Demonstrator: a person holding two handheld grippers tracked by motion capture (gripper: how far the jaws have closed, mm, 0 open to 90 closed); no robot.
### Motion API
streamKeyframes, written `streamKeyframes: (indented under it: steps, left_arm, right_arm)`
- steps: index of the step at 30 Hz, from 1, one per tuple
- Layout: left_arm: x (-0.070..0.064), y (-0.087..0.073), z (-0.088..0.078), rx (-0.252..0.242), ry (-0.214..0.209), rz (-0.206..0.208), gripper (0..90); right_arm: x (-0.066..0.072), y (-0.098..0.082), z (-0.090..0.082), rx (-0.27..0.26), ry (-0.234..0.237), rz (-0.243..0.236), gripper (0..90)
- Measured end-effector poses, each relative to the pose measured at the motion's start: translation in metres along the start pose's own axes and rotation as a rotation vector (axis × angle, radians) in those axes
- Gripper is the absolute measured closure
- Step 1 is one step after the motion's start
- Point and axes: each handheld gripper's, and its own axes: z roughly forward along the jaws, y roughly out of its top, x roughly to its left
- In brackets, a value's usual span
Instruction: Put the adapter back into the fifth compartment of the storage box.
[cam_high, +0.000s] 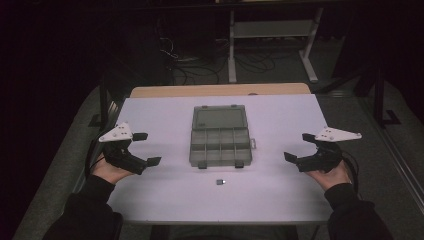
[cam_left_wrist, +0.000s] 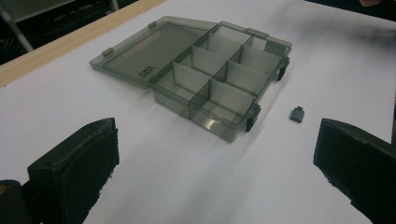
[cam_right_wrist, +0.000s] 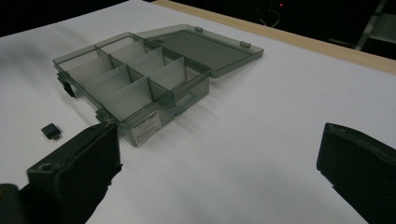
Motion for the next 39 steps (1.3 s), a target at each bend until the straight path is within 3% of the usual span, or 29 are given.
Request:
streamKeyframes:
  steps: [17,39]
  left_arm:
    - [-0.015,0.020,0.022,0.053,-0.071,0.062,0.1]
    - [-0.032,0.033,0.054,0.120,-0.122,0.120,0.1]
  right_arm:
    - [0.000,0.000,0.000,0.002,0.005,-0.001,0.0]
    - [0.001,0.000,0.000,0.002,0.012,-0.003,0.0]
